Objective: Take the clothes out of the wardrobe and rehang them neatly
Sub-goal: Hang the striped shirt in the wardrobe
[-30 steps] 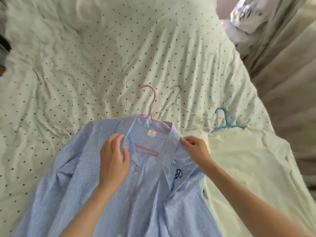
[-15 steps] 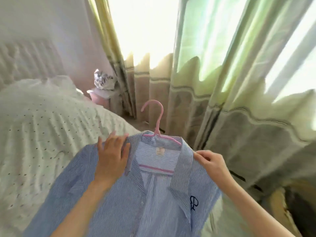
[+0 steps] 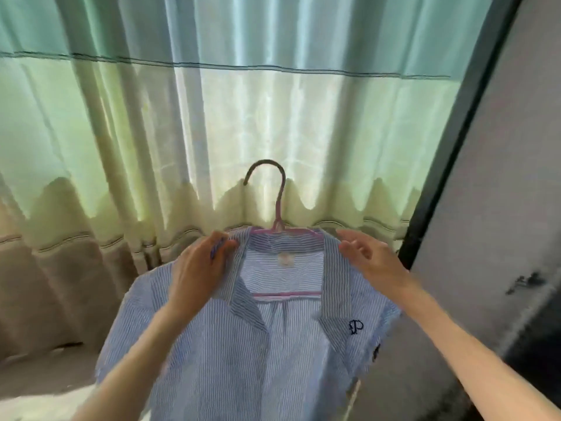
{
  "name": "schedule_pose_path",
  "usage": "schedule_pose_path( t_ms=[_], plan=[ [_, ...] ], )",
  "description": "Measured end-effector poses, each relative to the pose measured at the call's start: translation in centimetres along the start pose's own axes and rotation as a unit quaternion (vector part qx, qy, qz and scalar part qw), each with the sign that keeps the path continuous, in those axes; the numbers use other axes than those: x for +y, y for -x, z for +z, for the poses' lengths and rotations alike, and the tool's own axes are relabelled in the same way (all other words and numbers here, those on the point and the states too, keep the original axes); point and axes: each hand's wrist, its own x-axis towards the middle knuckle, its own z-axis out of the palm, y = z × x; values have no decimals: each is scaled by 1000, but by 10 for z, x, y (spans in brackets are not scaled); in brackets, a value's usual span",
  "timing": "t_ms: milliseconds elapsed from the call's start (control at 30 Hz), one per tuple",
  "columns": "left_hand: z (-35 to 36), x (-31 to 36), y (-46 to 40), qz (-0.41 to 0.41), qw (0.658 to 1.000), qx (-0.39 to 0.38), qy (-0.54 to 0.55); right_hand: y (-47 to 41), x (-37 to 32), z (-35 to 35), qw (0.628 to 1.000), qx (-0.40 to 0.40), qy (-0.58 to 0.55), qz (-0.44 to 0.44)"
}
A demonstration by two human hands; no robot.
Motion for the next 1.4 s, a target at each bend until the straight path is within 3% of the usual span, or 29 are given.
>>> schedule_pose_path(
  t_ms=[167,400,633,700,800,900,1067,1233,1400],
  plan=[
    [60,57,-18,136,989,-54,38,33,18,-63,989,58,135,27],
    [102,132,-20,298,941,-94,133,100,11,-105,945,249,205,50],
    [122,200,3,351,878,-153,287,174,-12,-130,881,379,279,33],
    [127,217,9,346,867,-168,316,191,-23,-142,890,357,277,62],
    [146,234,25,327,857,-208,340,222,-30,-167,910,238,295,166],
    [172,246,53,296,851,-264,345,256,-15,-179,901,184,296,257],
    [209,287,86,282,835,-347,321,292,0,-189,878,250,289,290],
    [241,340,119,346,806,-401,263,328,17,-218,832,335,252,364],
    [256,372,171,349,765,-467,272,386,51,-234,749,401,229,475]
  ],
)
